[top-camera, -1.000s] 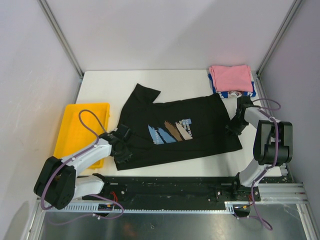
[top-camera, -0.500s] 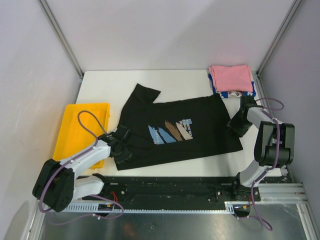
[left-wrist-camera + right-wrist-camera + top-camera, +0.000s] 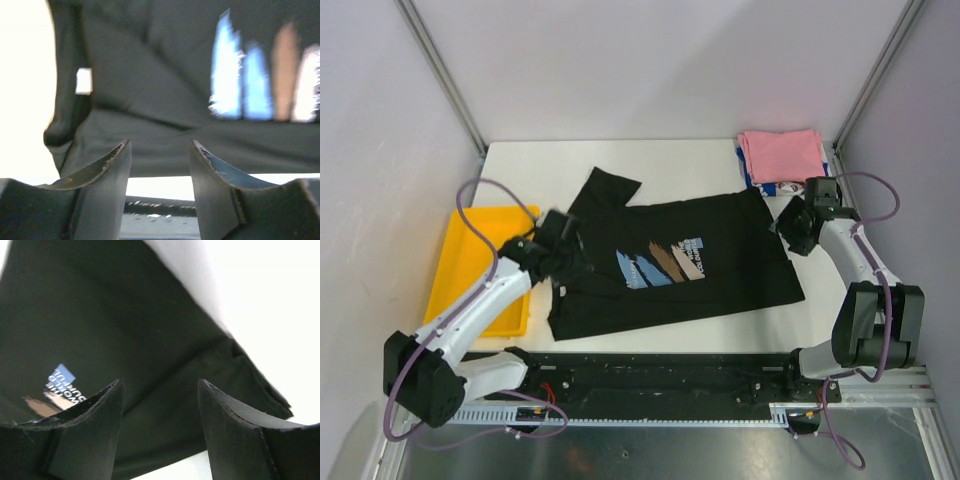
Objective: Fold and stack the t-shirts
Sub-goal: Grap the side of the flattened tshirt furthest away from the robot with both arms
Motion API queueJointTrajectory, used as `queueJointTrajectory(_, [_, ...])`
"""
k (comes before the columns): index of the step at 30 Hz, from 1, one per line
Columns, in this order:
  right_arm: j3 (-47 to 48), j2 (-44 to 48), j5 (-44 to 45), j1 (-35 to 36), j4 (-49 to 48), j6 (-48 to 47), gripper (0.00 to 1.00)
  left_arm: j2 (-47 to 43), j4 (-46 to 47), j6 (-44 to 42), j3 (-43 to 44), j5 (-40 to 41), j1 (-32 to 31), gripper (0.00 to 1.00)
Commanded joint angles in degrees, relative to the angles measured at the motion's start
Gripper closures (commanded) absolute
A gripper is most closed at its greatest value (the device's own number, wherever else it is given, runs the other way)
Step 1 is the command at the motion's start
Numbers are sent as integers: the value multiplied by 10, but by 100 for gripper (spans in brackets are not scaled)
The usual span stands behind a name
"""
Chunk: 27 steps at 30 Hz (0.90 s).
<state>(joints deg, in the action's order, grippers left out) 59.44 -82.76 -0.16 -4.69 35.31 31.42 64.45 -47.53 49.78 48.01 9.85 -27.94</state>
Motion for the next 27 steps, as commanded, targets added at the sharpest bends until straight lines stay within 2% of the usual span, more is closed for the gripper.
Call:
queueJointTrajectory(1, [33, 5, -16, 25, -75, 5, 35, 76, 9, -83, 157, 45, 22, 44])
queueJointTrajectory(6, [49, -49, -32, 32, -148, 20, 35, 259, 38, -169, 341, 41, 76, 44])
queueJointTrajectory(11, [85, -131, -51, 33, -205, 21, 36, 470, 55, -239, 545, 2, 125, 47])
queueJointTrajectory(16, [145, -219, -59, 35, -223, 5, 37, 648, 58, -289, 742, -43, 163, 48])
queueJointTrajectory(23, [189, -278, -65, 38, -236, -7, 37, 806, 63, -284, 911, -119, 203, 48])
queueJointTrajectory(27, [195, -291, -71, 39, -245, -4, 38, 848, 82, -285, 933, -129, 206, 49])
